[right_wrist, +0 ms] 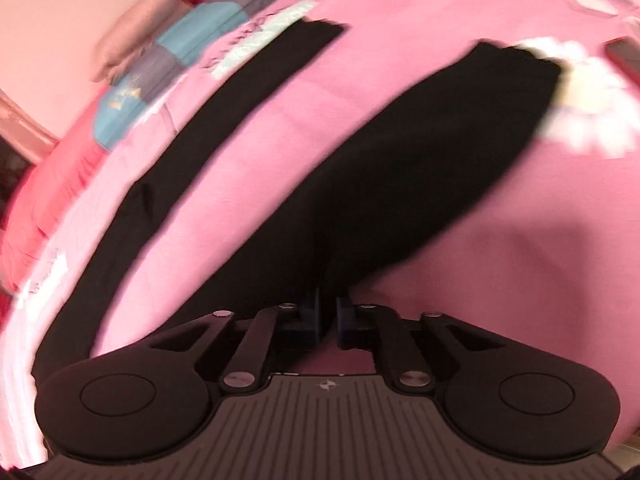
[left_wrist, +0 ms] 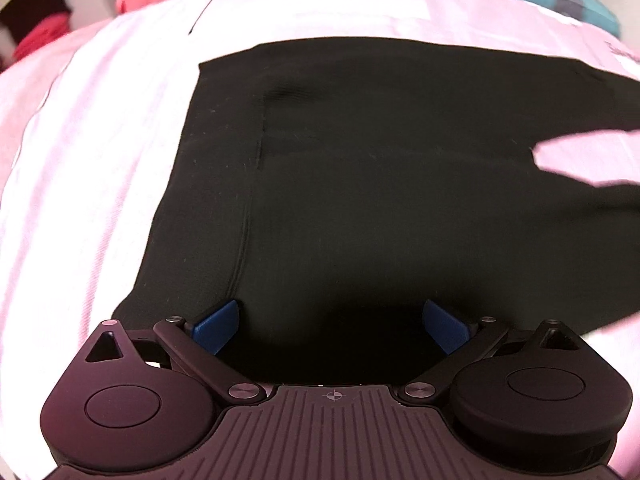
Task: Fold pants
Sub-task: 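Lift the cuffs with the right gripper and carry them toward the waistband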
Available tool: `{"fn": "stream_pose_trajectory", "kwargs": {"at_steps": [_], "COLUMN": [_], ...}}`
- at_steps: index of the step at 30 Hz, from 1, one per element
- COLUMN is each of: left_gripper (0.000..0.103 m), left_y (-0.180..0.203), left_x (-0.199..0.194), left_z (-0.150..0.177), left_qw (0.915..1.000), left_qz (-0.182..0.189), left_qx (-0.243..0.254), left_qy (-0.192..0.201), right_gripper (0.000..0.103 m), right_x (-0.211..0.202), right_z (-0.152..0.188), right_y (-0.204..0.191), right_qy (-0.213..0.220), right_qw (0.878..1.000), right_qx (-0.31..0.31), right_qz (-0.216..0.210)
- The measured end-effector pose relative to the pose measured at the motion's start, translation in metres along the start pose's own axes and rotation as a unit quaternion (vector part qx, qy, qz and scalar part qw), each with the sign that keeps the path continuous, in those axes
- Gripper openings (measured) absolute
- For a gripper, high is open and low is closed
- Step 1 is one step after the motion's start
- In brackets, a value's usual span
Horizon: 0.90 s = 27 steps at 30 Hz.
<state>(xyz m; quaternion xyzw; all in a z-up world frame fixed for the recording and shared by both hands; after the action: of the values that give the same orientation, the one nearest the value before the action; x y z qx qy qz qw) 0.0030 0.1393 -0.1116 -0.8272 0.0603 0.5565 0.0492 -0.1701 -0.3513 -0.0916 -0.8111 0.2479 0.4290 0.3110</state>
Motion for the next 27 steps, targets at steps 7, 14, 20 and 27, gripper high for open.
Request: {"fn": "stream_pose_trajectory", "kwargs": {"at_steps": [7, 14, 20, 27], "left_gripper": [0.103, 0.103, 0.103, 0.103], "left_y": [-0.022, -0.047, -0.056, -0.076], "left_x": [-0.015, -0.015, -0.014, -0.019], "left_z": [0.003, 0.002, 0.012, 0.021], "left_qw": [0.9981, 0.9923, 0.9920, 0.9895], "left_qz": [0.031, 0.022, -0.002, -0.006], "left_qx": [-0.054, -0.121, -0.124, -0.143], "left_qy": [-0.001, -0.013, -0.025, -0.022], "right_gripper": [0.060, 0.068, 0.010, 0.010], "right_x": [-0.039, -0.013, 0.029, -0.007], "right_z": [0.041, 0.168, 0.156, 0.186], "right_y": [-0.101, -0.236, -0.278, -0.253], "right_qy": [0.043, 0.050, -0.014, -0.038], "right_qw": [0.944, 0.713, 0.761, 0.717], "right_qx": [-0.321, -0.680, -0.617, -0.651], "right_qz": [-0.059, -0.166, -0.201, -0.246]}}
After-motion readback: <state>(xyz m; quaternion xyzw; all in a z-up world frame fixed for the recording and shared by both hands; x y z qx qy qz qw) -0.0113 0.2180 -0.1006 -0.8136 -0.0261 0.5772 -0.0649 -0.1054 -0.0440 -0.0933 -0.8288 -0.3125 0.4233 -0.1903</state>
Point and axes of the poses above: each gripper's, at about its wrist camera, not at the fingertips, and x roughly the way its jaws point, y to its right, z to its underside, the point moved 2 cm from there along x, roughly the way its jaws point, and after that the axes turned 4 degrees about -x, right-handed, at the moved point
